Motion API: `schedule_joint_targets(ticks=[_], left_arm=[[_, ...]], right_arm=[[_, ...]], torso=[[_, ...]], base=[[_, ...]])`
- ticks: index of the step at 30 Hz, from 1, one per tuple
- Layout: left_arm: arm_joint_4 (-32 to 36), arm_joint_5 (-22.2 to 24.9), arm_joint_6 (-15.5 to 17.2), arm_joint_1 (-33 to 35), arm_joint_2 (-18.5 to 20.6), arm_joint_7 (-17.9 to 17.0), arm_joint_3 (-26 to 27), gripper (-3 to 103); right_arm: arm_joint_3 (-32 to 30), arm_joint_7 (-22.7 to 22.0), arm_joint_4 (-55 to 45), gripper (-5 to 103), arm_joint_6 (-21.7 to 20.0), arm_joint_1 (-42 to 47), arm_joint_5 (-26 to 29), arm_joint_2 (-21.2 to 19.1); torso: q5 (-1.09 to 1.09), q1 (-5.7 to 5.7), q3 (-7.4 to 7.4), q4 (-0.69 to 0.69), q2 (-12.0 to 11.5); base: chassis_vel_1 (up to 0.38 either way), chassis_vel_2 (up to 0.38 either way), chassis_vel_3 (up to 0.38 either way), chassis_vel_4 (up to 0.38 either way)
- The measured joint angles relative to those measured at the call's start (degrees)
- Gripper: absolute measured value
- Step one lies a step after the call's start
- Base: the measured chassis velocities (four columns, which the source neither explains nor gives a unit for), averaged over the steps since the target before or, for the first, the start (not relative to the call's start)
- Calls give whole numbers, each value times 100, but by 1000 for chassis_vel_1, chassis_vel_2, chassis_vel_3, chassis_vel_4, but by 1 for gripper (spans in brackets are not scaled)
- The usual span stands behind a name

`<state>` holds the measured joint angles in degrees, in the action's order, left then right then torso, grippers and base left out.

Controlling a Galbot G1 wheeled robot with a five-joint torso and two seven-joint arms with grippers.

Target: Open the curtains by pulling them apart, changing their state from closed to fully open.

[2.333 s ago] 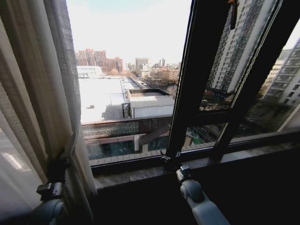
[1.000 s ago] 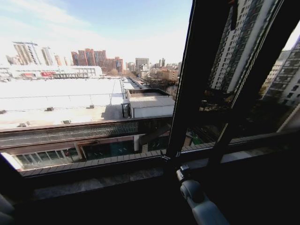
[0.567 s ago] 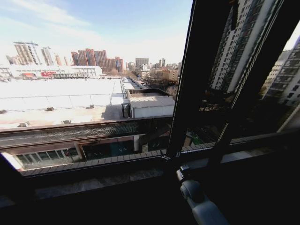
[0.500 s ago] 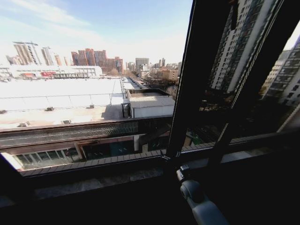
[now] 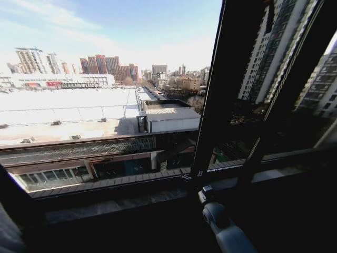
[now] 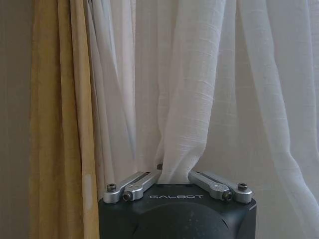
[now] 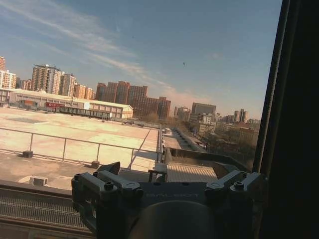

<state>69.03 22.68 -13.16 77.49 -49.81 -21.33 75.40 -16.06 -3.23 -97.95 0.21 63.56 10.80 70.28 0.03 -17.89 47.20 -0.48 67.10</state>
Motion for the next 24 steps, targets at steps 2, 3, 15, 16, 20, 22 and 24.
schedule_joint_targets(ticks=[2,3,15,16,20,22,24], left_arm=[[-20,0,0,-9,0,0,-2,0],[-33,0,-2,-12,3,0,-3,0],[-1052,-326,-154,-176,463,-211,289,0],[-1052,-326,-154,-176,463,-211,289,0],[-933,-674,-75,-196,488,-371,384,0],[-737,-653,-26,-172,397,-368,332,0],[-190,-507,115,-56,156,-262,222,0]], right_arm=[[0,0,0,100,0,0,0,0],[0,0,0,100,0,0,0,0],[-2,0,0,100,0,0,0,-2],[-2,0,0,100,0,0,0,-2],[-1,0,0,100,0,0,0,-1],[-1,0,0,100,0,0,0,-1],[-1,0,0,100,0,0,0,-1]], torso=[[0,0,0,-1,0],[0,0,0,0,0],[-4,-1,1,-4,0],[-4,-1,1,-4,0],[-4,0,0,-2,0],[-3,-1,0,-4,0],[-4,-1,1,-6,0]], base=[[53,55,-53,-71],[53,55,-14,-71],[0,0,0,0],[0,0,0,0],[0,0,0,0],[0,0,0,0],[0,0,0,0]])
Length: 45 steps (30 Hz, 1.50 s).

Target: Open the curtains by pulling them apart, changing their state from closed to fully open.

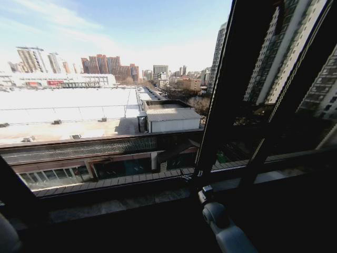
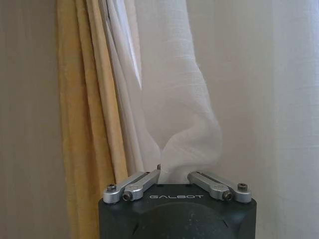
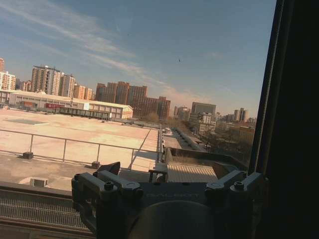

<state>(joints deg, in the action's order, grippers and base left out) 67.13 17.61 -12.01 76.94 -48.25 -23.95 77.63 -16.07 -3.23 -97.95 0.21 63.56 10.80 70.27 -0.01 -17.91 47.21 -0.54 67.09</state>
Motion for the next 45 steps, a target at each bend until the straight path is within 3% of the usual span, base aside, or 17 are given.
schedule_joint_targets(ticks=[2,4,5,7,9,12,16,22,24,26,30,36,45], left_arm=[[268,62,130,50,-130,56,-38,0],[882,127,428,134,-436,117,-105,11],[882,127,428,134,-436,117,-105,11],[1386,-4,571,201,-757,80,-159,22],[1465,-38,582,210,-807,64,-166,22],[2051,-325,621,300,-1266,-97,-244,38],[2553,-562,596,415,-1692,-193,-342,48],[3393,-966,517,531,-2184,-304,-796,75],[3563,-1066,482,583,-2258,-310,-890,75],[3915,-1333,351,741,-2457,-316,-1064,86],[4243,-1619,95,937,-2612,-269,-1273,99],[4429,-1858,-166,1099,-2699,-152,-1599,100],[4663,-2482,-626,1382,-3000,-61,-2572,100]], right_arm=[[0,0,0,100,0,0,0,0],[1,0,0,100,0,0,0,0],[1,0,0,100,0,0,0,0],[0,0,0,100,0,0,0,0],[1,0,0,100,0,0,0,0],[0,0,0,100,0,0,0,0],[0,0,0,100,0,0,0,0],[1,0,0,100,0,0,0,0],[0,0,0,100,0,0,0,0],[0,0,0,100,0,0,0,0],[0,0,0,100,0,0,0,0],[1,0,0,100,0,0,0,0],[1,0,0,100,0,0,0,0]], torso=[[0,0,0,0,0],[1,0,0,2,0],[1,0,0,2,0],[1,1,0,4,1],[1,1,-1,4,1],[-1,1,0,3,0],[-1,0,0,3,0],[0,2,-1,2,0],[0,2,0,-1,0],[-1,1,0,2,0],[-2,2,-1,4,0],[0,2,0,4,1],[0,1,0,3,1]], base=[[0,0,0,0],[0,0,0,0],[0,0,0,0],[0,0,0,0],[0,0,0,0],[0,0,0,0],[0,0,0,0],[0,0,0,0],[0,0,0,0],[0,0,0,0],[0,0,0,0],[0,0,0,0],[0,0,0,0]])
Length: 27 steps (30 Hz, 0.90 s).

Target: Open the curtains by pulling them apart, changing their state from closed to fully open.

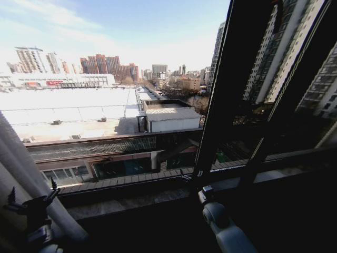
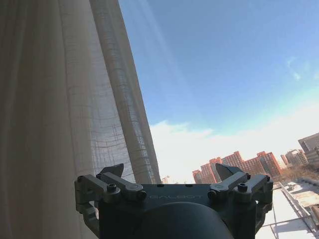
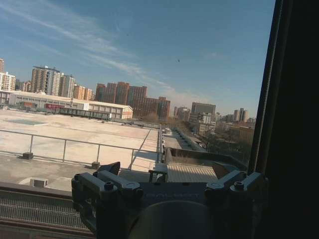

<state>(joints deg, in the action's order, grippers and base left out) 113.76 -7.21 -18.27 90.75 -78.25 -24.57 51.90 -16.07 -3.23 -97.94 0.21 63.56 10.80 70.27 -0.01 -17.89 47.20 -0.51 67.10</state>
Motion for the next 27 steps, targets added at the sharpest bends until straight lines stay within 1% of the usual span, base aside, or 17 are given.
schedule_joint_targets(ticks=[4,6,7,9,10,11,12,13,15,16,18,20,21,22,23,24,27], left_arm=[[-51,-61,-136,28,-42,9,-153,100],[-193,168,-256,29,42,117,-217,100],[-193,168,-256,29,42,117,-217,100],[-303,716,-318,38,171,331,-282,100],[-352,1151,-345,67,260,578,-339,100],[-380,1457,-384,91,318,808,-382,102],[-401,1716,-438,110,354,1098,-420,98],[-401,1716,-438,110,354,1098,-420,98],[-432,2132,-571,119,347,1821,-479,95],[-432,2132,-571,119,347,1821,-479,95],[-433,2342,-561,76,262,2056,-539,92],[-404,2726,-279,-67,-5,2273,-607,99],[-404,2726,-279,-67,-5,2273,-607,99],[-398,2828,-165,-124,-122,2385,-611,100],[-425,2876,-63,-208,-288,2612,-562,100],[-425,2876,-63,-208,-288,2612,-562,100],[-624,2992,-2,-410,-594,3205,-260,100]], right_arm=[[0,0,0,100,0,0,0,0],[0,0,0,100,0,0,0,0],[0,0,0,100,0,0,0,0],[0,0,0,100,0,0,0,0],[0,0,0,100,0,0,0,0],[0,0,0,100,0,0,0,0],[0,0,0,100,0,0,0,0],[0,0,0,100,0,0,0,0],[0,0,0,100,0,0,0,0],[0,0,0,100,0,0,0,0],[0,0,0,100,0,0,0,0],[0,0,0,100,0,0,0,0],[0,0,0,100,0,0,0,0],[0,0,0,100,0,0,0,0],[0,0,0,100,0,0,0,0],[0,0,0,100,0,0,0,0],[0,0,0,100,0,0,0,0]], torso=[[-1,0,0,1,0],[1,0,0,1,0],[1,0,0,1,0],[0,0,0,0,0],[2,0,0,1,0],[1,0,0,1,0],[1,0,0,0,0],[1,0,0,0,0],[1,0,0,0,0],[1,0,0,0,0],[0,0,0,0,0],[1,0,0,0,0],[1,0,0,0,0],[1,0,0,0,0],[1,0,0,0,0],[1,0,0,0,0],[1,0,0,1,0]], base=[[0,0,0,0],[0,0,0,0],[0,0,0,0],[0,0,0,0],[0,0,0,0],[0,0,0,0],[0,0,0,0],[0,0,0,0],[0,0,0,0],[0,0,0,0],[0,0,0,0],[0,0,0,0],[0,0,0,0],[0,0,0,0],[0,0,0,0],[0,0,0,0],[0,0,0,0]])
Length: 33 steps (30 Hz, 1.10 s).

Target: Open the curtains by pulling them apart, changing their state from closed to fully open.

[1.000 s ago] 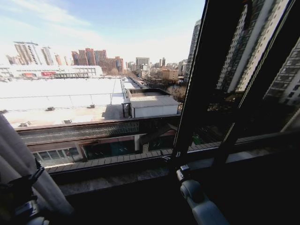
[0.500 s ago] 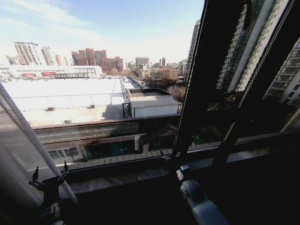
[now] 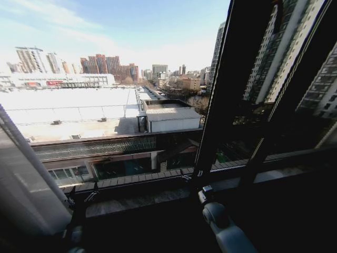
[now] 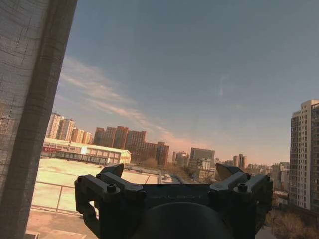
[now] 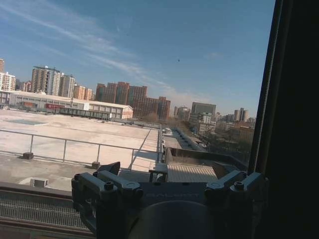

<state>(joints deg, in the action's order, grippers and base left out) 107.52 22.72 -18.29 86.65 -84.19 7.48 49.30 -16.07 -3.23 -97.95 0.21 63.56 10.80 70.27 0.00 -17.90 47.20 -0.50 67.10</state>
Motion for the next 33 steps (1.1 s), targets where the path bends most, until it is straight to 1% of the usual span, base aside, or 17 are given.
schedule_joint_targets(ticks=[1,2,5,8,9,11,12,15,19,24,27,33], left_arm=[[-61,45,15,-51,-48,113,103,100],[-61,45,15,-51,-48,113,103,100],[-161,87,73,-59,-72,338,310,100],[-235,75,26,-5,-24,387,351,100],[-268,59,5,10,-6,367,357,100],[-301,6,27,16,-13,220,345,100],[-301,6,27,16,-13,220,345,100],[-265,-42,185,15,-62,20,275,100],[-230,-49,265,10,-93,-11,233,100],[-219,-49,270,-15,-102,-50,200,100],[-186,-246,301,-28,-100,-64,203,100],[-171,-296,343,-55,-87,-152,202,100]], right_arm=[[0,0,0,100,0,0,0,0],[0,0,0,100,0,0,0,0],[0,0,0,100,0,0,0,0],[0,0,0,100,0,0,0,0],[0,0,0,100,0,0,0,0],[0,0,0,100,0,0,0,0],[0,0,0,100,0,0,0,0],[0,0,1,100,0,0,0,0],[0,0,0,100,0,0,0,0],[0,0,0,100,0,0,0,0],[0,0,0,100,0,0,0,0],[0,0,0,100,0,0,0,0]], torso=[[-1,0,0,-1,0],[-1,0,0,-1,0],[0,0,0,0,0],[0,-1,0,0,0],[0,0,0,0,0],[0,0,0,0,0],[0,0,0,0,0],[1,-1,0,-1,0],[0,-1,0,-1,0],[0,0,0,-1,0],[0,-1,0,0,0],[0,0,0,-1,0]], base=[[0,0,0,0],[0,0,0,0],[0,0,0,0],[0,0,0,0],[0,0,0,0],[0,0,0,0],[0,0,0,0],[0,0,0,0],[0,0,0,0],[0,0,0,0],[0,0,0,0],[0,0,0,0]])
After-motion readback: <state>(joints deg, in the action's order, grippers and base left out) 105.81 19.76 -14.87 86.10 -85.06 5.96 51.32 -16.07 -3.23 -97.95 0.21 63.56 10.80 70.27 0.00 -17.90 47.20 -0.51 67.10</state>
